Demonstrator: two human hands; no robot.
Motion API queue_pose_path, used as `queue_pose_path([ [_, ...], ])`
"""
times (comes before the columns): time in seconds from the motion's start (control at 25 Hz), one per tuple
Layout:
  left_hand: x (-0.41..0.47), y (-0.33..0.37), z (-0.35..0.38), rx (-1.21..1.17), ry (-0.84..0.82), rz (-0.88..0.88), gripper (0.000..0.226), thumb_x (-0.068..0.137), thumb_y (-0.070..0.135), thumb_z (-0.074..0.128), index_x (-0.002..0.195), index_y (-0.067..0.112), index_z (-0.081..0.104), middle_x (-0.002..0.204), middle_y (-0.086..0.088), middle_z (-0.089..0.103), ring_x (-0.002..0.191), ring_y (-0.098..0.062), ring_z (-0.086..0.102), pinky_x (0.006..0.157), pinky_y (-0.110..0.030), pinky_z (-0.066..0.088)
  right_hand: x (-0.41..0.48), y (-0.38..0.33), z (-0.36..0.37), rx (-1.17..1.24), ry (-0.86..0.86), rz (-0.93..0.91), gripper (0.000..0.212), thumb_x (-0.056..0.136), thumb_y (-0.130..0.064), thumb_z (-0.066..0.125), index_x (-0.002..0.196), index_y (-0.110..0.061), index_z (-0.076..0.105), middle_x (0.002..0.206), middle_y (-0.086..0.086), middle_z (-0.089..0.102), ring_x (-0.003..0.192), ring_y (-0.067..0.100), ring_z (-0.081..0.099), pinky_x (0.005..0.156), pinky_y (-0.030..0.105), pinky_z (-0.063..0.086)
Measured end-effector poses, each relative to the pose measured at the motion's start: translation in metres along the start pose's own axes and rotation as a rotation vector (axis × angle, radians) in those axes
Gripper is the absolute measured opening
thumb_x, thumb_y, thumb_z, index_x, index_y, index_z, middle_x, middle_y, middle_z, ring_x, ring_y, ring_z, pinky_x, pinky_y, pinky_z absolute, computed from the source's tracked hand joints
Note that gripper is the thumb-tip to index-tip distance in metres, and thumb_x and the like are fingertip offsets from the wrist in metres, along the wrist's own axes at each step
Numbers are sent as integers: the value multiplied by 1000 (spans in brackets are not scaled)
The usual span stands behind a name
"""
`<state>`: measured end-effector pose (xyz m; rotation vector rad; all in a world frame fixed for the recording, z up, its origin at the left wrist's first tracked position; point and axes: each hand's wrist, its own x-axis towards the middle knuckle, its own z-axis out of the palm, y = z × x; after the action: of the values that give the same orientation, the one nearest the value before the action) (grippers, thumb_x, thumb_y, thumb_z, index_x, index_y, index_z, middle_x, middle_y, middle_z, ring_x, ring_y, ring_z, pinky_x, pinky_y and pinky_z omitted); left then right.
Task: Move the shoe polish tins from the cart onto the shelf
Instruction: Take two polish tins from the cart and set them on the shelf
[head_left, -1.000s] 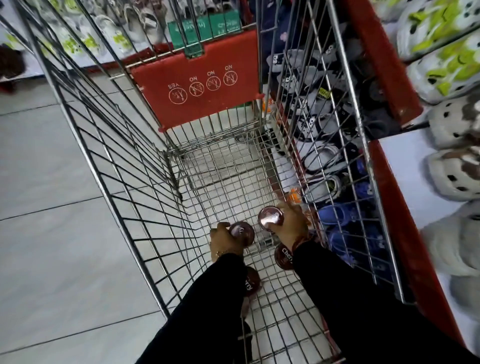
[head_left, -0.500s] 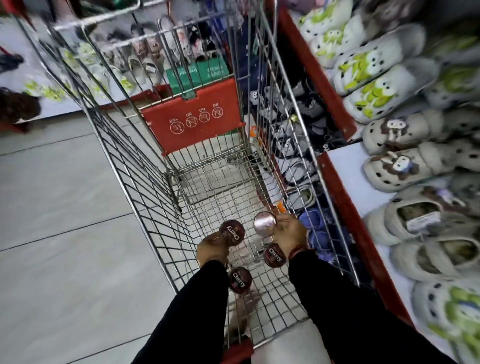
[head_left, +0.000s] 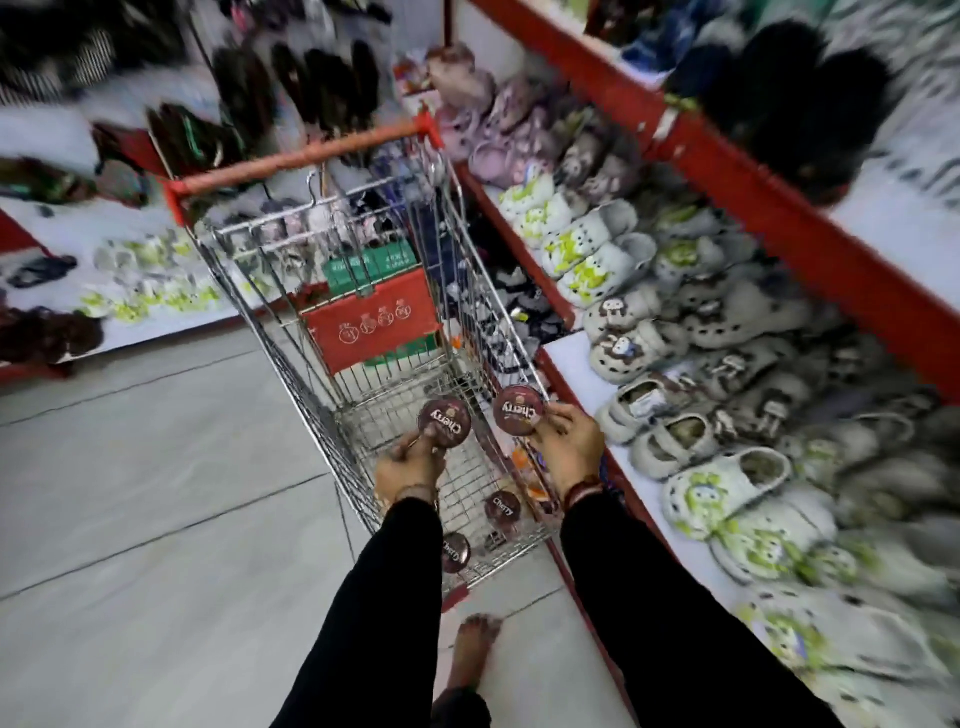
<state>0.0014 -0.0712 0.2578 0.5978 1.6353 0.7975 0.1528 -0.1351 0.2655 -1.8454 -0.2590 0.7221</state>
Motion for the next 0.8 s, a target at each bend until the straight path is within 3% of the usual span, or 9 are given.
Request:
queue_pose_path([
  [0.04,-13,7,0,-95,-29,10,11,84,6,74,92,-1,72,113,-36,68,54,-11,65,50,-18,57,-12,-13,-12,62,2,-10,28,87,6,66,115,8,64,117,31,69,104,34,68,96,53,56],
  [0.12,-43,22,6,-199,-127,64,26,85,4,73,109,-7,70,117,-34,68,60,-17,65,44,-20,56,-31,-40,-38,159,55,-73,28,87,6,66,115,8,64,117,31,68,103,33,68,95,55,56],
  [0.24,-100,51,15,-237,-303,132,39,87,6,72,123,-5,64,120,-30,68,71,-24,68,60,-26,63,-61,-80,-79,303,105,-159,28,88,3,67,116,2,65,118,25,70,110,34,69,88,42,61],
  [0.32,-127,65,22,-256,-381,203,40,87,8,72,125,-3,64,118,-26,70,64,-17,72,62,-26,64,-72,-102,-105,370,133,-223,29,88,2,67,117,1,64,118,22,70,109,33,70,79,32,64],
  [0.4,-161,77,32,-257,-459,271,40,88,8,71,126,-1,64,115,-24,71,63,-13,74,59,-21,62,-85,-122,-137,405,176,-292,31,88,1,68,119,0,65,119,20,71,107,31,71,81,34,64],
  [0.48,-190,84,45,-244,-531,341,39,89,9,70,126,-2,63,117,-26,70,77,-25,72,64,-23,61,-95,-139,-169,415,233,-344,32,87,-1,69,119,-2,66,118,18,71,105,28,72,87,37,62],
  [0.6,-234,88,69,-214,-653,412,34,89,11,70,121,0,64,117,-27,69,83,-32,71,65,-24,62,-108,-155,-222,453,349,-427,30,85,0,71,115,-2,67,114,18,73,100,23,73,83,30,63],
  [0.72,-280,86,96,-171,-766,452,34,85,13,74,118,4,67,116,-25,71,104,-40,72,88,-44,61,-122,-161,-279,500,446,-487,20,84,-1,72,100,-12,69,109,17,75,94,20,73,83,38,62],
  [0.8,-309,80,119,-135,-874,455,38,86,12,74,121,0,66,114,-21,72,89,-26,78,84,-40,63,-132,-160,-319,510,534,-506,19,84,0,72,97,-14,68,106,15,74,94,18,71,82,40,62],
])
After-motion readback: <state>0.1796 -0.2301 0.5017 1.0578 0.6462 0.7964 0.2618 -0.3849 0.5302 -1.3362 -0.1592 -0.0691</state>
